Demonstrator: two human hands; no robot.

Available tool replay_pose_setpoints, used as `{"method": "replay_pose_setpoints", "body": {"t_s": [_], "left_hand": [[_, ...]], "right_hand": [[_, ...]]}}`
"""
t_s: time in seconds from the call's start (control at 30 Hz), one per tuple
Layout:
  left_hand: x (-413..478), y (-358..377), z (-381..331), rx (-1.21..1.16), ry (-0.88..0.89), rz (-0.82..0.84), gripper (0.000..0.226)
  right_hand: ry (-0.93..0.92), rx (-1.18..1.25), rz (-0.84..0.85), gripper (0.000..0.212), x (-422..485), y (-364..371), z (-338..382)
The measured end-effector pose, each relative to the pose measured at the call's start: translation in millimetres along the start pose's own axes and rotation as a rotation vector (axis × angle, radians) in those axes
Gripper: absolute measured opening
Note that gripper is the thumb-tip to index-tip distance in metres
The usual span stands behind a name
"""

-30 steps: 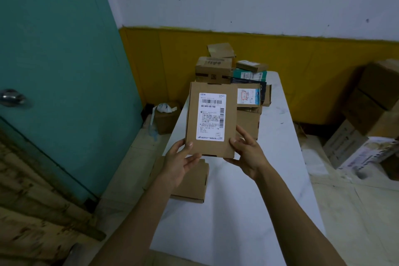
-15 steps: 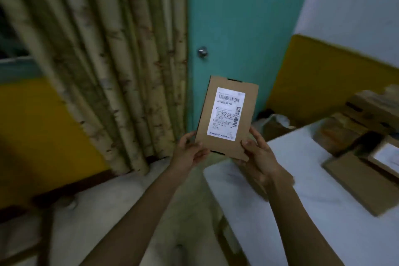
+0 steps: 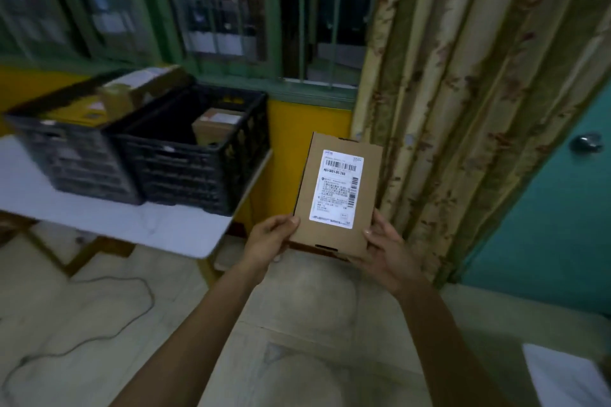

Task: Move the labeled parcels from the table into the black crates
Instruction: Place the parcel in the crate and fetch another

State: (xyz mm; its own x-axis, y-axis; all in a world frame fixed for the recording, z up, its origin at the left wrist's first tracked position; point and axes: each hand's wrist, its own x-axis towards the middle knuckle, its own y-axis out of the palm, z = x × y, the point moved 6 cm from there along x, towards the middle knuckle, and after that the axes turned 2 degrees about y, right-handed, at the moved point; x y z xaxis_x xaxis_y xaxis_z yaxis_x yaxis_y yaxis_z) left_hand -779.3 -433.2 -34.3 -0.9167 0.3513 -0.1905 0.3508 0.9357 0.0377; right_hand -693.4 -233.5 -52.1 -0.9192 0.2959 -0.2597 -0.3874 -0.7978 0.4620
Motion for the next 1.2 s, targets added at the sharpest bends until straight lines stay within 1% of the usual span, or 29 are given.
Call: {"method": "replay_pose_setpoints", "body": {"t_s": [0.13,0.27,0.37,0.47,0.57,0.67,0.7,0.77,0.87,0.9,0.97,1.0,1.03,1.1,1.13,1.2], "left_hand": [[29,-114,-4,0.019,0.023,-0.054,0.031],[62,-208,-11,-0.009,0.021,-0.048,0.014],[86,-254,-21,-0.03,0.028,-0.037,0.012],[118,-284,-41,-0.016,0.064,-0.018,0.011],[154,-308,-73,0.028,0.159,-0.067,0.014],[197,-330,-118,0.098,0.311,-0.125,0.02],[219,-337,-135,0.148,0.369,-0.123,0.02],[261,-348,-165,0.363,0.471,-0.115,0.021],[324,-363,-194,0.684,0.6,-0.197,0.032],[344,-367,-196,0.759,0.629,-0.223,0.033],[380,-373,-194,0.891,0.645,-0.252,0.031],[396,-377,-191,0.933,0.631,-0.269,0.029],[410,-382,-186,0.951,0.611,-0.292,0.028],[436,-391,-173,0.935,0.566,-0.338,0.027],[449,-393,-164,0.908,0.52,-0.331,0.027],[476,-391,-147,0.823,0.365,-0.243,0.028]], "right_hand": [[0.04,-0.05,0.034,0.057,47,101,-42],[0.032,-0.059,0.05,0.063,92,185,-75],[0.0,-0.085,0.055,0.062,120,229,-82],[-0.103,-0.158,0.013,0.056,153,264,-73],[-0.265,-0.277,-0.029,0.053,194,306,-49],[-0.368,-0.352,0.042,0.051,239,359,-15],[-0.352,-0.377,0.08,0.056,260,381,-4],[-0.259,-0.377,0.141,0.068,301,415,13],[-0.147,-0.173,0.231,0.069,364,449,36],[-0.101,-0.101,0.236,0.071,386,454,41],[-0.004,-0.073,0.189,0.081,425,459,48],[0.039,-0.093,0.149,0.079,442,460,49],[0.068,-0.12,0.121,0.066,457,461,50],[0.099,-0.175,0.062,0.034,486,463,46],[0.103,-0.22,0.027,0.027,499,464,43],[0.077,-0.375,-0.049,0.027,523,466,38]]}}
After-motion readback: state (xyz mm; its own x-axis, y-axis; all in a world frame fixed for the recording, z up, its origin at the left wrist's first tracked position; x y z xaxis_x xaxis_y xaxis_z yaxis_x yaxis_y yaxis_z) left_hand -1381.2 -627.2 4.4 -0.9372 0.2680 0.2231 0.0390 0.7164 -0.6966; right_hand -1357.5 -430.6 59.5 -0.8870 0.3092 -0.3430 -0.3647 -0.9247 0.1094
